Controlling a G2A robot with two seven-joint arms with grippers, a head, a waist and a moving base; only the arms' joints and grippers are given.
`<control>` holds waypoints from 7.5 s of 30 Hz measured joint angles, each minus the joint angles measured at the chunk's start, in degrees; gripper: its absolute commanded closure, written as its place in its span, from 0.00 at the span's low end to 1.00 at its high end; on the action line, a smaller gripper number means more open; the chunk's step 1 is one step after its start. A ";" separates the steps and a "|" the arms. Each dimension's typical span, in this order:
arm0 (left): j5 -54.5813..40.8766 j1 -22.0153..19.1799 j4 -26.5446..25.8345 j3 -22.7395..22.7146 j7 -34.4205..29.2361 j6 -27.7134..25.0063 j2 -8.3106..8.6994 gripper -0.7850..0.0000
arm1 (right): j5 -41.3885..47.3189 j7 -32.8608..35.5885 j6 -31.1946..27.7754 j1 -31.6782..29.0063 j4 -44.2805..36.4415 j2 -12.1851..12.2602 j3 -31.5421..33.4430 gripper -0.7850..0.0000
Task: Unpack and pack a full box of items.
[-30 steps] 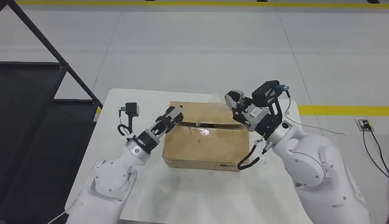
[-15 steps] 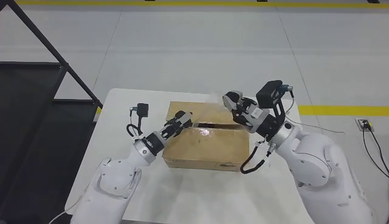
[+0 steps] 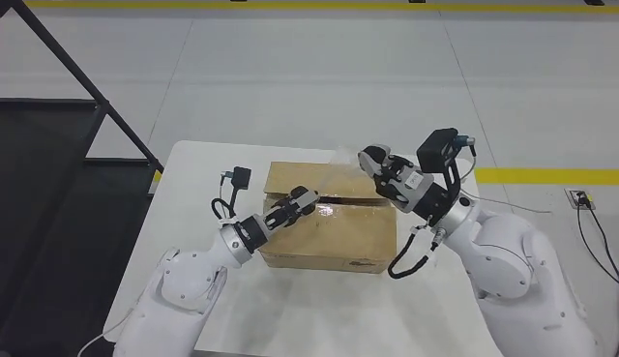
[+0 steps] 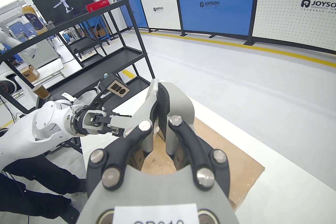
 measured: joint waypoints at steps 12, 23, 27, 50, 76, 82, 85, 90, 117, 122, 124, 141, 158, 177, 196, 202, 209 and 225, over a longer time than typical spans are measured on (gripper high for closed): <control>0.02 -0.88 0.70 0.59 1.95 0.12 -0.19 1.00 | 0.74 0.77 -1.29 0.49 0.52 0.24 -0.06 1.00; -0.91 -0.69 0.85 -0.54 4.40 -0.02 -0.22 1.00 | -0.39 0.12 2.21 -0.01 1.34 0.47 1.27 1.00; -1.47 -0.43 0.66 -1.09 4.37 0.06 -0.16 1.00 | -1.40 0.38 3.68 -0.08 1.53 0.54 1.42 1.00; -3.31 -0.01 0.53 -2.83 4.10 0.84 0.08 1.00 | -1.94 0.43 7.98 0.12 2.03 0.68 1.93 1.00; -4.13 0.85 0.10 -5.89 4.58 1.43 0.54 1.00 | -3.93 4.18 7.49 1.19 3.11 1.03 1.19 1.00; -4.86 2.13 -0.66 -7.80 4.05 2.00 0.89 1.00 | -4.82 9.80 6.94 3.10 4.56 1.14 -0.60 1.00; -5.11 2.53 -0.88 -8.31 4.00 2.23 1.00 1.00 | -4.90 12.58 6.85 4.63 5.74 1.11 -1.75 1.00; -5.06 3.30 -1.05 -8.81 4.04 3.28 1.15 1.00 | -5.46 19.20 6.45 7.71 8.18 1.04 -4.50 1.00; -4.16 7.24 -1.90 -13.59 6.92 7.44 2.13 0.00 | -4.60 29.49 11.00 14.39 13.15 -0.13 -12.89 1.00; -4.29 7.37 -2.51 -13.01 7.31 6.60 2.08 0.00 | -4.77 30.43 14.03 15.16 13.64 -0.37 -13.64 1.00; -4.14 7.26 -2.69 -12.37 8.05 5.77 1.98 0.00 | -4.50 30.55 15.65 15.21 13.74 -0.51 -13.93 1.00; -0.43 3.68 -1.24 -6.54 13.10 4.15 1.02 0.50 | 0.90 30.91 22.23 15.56 15.44 -1.09 -13.49 1.00; -0.58 2.58 -0.14 -5.97 12.98 2.83 0.74 1.00 | 4.96 28.93 21.84 13.93 14.98 -0.97 -11.68 1.00; -1.07 2.79 0.30 -7.18 14.25 3.84 0.68 0.00 | 9.51 25.01 17.82 12.36 14.66 -0.66 -9.61 1.00; -2.64 -1.62 4.71 -1.99 7.84 4.91 -0.06 0.00 | 6.47 26.97 22.05 13.94 16.88 -0.75 -11.85 1.00; -2.14 -4.63 8.83 -0.28 7.68 6.42 -0.50 0.00 | 5.61 27.50 23.33 14.11 17.32 -0.80 -12.48 1.00; -2.49 -5.89 11.06 0.50 5.84 6.91 -0.68 0.00 | 4.89 26.89 24.53 13.83 17.44 -0.81 -12.59 1.00; -4.72 -4.44 10.36 -0.61 7.42 5.13 -0.81 0.00 | 0.60 28.63 27.15 16.22 20.59 -1.63 -16.76 1.00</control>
